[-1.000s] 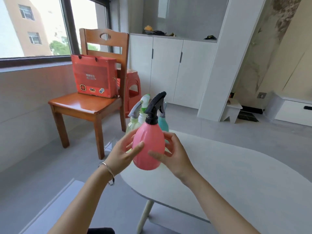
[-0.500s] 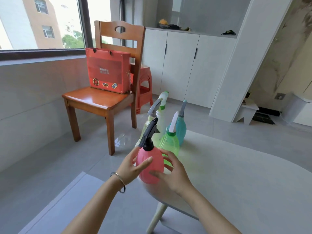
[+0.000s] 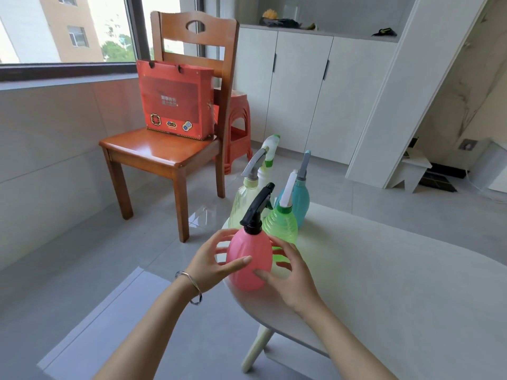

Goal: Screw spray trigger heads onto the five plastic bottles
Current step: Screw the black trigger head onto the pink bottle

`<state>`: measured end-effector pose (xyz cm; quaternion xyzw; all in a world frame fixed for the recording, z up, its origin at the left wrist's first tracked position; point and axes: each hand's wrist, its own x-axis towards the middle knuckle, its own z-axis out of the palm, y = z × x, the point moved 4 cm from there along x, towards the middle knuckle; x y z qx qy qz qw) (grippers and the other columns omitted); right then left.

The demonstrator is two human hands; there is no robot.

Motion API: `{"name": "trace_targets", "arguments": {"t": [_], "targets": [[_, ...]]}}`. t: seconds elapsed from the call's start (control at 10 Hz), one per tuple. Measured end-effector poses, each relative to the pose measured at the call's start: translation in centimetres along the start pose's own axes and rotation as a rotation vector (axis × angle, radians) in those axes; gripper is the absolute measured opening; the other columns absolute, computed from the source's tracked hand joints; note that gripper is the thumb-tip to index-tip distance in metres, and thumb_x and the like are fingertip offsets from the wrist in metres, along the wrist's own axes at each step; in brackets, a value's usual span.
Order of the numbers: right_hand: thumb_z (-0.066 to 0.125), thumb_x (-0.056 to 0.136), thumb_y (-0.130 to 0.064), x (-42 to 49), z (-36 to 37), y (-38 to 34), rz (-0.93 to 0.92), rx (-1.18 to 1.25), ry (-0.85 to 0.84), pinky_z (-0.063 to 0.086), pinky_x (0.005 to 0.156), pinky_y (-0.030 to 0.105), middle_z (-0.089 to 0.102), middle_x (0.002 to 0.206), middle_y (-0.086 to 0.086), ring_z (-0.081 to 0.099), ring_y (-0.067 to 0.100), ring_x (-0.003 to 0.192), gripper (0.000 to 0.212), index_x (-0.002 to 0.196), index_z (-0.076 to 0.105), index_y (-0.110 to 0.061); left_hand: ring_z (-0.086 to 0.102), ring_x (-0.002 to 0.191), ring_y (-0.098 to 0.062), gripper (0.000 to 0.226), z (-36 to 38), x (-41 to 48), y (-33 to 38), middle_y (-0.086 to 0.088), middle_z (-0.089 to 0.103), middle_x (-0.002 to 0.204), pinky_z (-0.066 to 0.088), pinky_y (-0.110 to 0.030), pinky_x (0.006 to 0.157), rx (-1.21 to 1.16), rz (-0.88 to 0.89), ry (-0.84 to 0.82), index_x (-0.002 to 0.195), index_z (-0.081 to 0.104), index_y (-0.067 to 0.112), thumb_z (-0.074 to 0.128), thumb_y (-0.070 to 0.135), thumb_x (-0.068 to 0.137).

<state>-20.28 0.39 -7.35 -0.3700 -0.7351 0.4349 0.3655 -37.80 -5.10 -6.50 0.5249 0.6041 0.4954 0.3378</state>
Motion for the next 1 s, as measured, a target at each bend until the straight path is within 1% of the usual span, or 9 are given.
{"name": "trace_targets", "arguments": {"t": [0.1,0.2,0.3,0.5,0.6,0.7,0.8,0.9,1.0], "targets": [[0.083,0.068,-0.027,0.2,0.0,0.1,-0.006,0.004,0.014,0.045,0.086,0.015,0.059,0.119,-0.014,0.057,0.001,0.105,0.063,0.123,0.053,-0.037,0.054,0.105,-0.010,0.064,0.2,0.1,-0.1,0.010,0.053,0.121,0.054,-0.012,0.062,-0.002,0.010,0.021,0.120,0.049,0.035,0.073,0.047,0.061],[0.084,0.066,-0.029,0.4,-0.1,0.2,0.004,0.016,0.030,0.046,0.082,0.014,0.062,0.113,-0.014,0.058,0.000,0.102,0.059,0.116,0.054,-0.039,0.053,0.104,-0.008,0.062,0.2,0.3,-0.1,0.009,0.053,0.122,0.054,-0.012,0.062,-0.002,0.016,0.037,0.118,0.049,0.037,0.073,0.047,0.062],[0.084,0.066,-0.028,0.8,-0.1,0.2,0.003,0.017,0.041,0.046,0.080,0.013,0.062,0.114,-0.013,0.058,0.001,0.102,0.059,0.117,0.054,-0.037,0.053,0.106,-0.012,0.060,0.3,0.4,-0.2,0.011,0.052,0.122,0.054,-0.011,0.062,-0.003,0.026,0.066,0.119,0.048,0.037,0.071,0.047,0.064],[0.083,0.067,-0.028,1.2,-0.1,0.3,-0.007,0.020,0.039,0.048,0.081,0.014,0.062,0.117,-0.012,0.058,0.001,0.103,0.061,0.120,0.054,-0.035,0.050,0.109,-0.013,0.067,0.9,0.7,-0.7,0.014,0.049,0.123,0.052,-0.009,0.060,-0.012,0.025,0.097,0.123,0.045,0.037,0.069,0.053,0.062],[0.083,0.067,-0.027,1.2,-0.3,0.4,-0.008,0.012,0.043,0.047,0.079,0.012,0.060,0.118,-0.012,0.058,0.000,0.101,0.061,0.120,0.054,-0.036,0.051,0.111,-0.014,0.067,1.0,0.8,-0.9,0.016,0.049,0.123,0.053,-0.012,0.063,-0.012,0.029,0.090,0.123,0.045,0.038,0.069,0.055,0.062],[0.083,0.068,-0.028,1.1,-0.3,0.5,-0.002,0.015,0.035,0.048,0.081,0.015,0.059,0.120,-0.011,0.057,0.001,0.104,0.062,0.122,0.053,-0.036,0.052,0.111,-0.014,0.063,1.0,0.8,-1.0,0.021,0.050,0.119,0.054,-0.014,0.065,-0.019,0.035,0.090,0.120,0.045,0.040,0.068,0.055,0.063],[0.082,0.068,-0.029,0.9,-0.4,0.2,0.002,0.001,0.028,0.048,0.082,0.017,0.057,0.122,-0.013,0.056,0.001,0.106,0.062,0.120,0.050,-0.042,0.053,0.112,-0.016,0.062,1.0,0.6,-0.7,0.018,0.051,0.120,0.054,-0.017,0.069,0.001,0.037,0.076,0.120,0.045,0.041,0.067,0.055,0.064],[0.082,0.068,-0.030,0.3,-0.7,0.3,0.016,0.000,0.045,0.046,0.081,0.013,0.053,0.124,-0.017,0.053,0.000,0.108,0.063,0.117,0.046,-0.047,0.052,0.115,-0.017,0.073,0.7,0.4,-0.8,0.010,0.048,0.130,0.052,-0.026,0.082,0.042,0.001,0.066,0.129,0.042,0.034,0.066,0.057,0.064],[0.082,0.070,-0.028,-0.6,-1.9,-1.2,0.011,0.007,0.076,0.046,0.084,0.015,0.051,0.127,-0.014,0.053,0.006,0.114,0.064,0.121,0.045,-0.040,0.049,0.114,-0.016,0.082,0.3,-0.2,-0.6,0.002,0.045,0.140,0.049,-0.031,0.087,0.110,-0.026,0.087,0.136,0.037,0.028,0.066,0.058,0.065]]}}
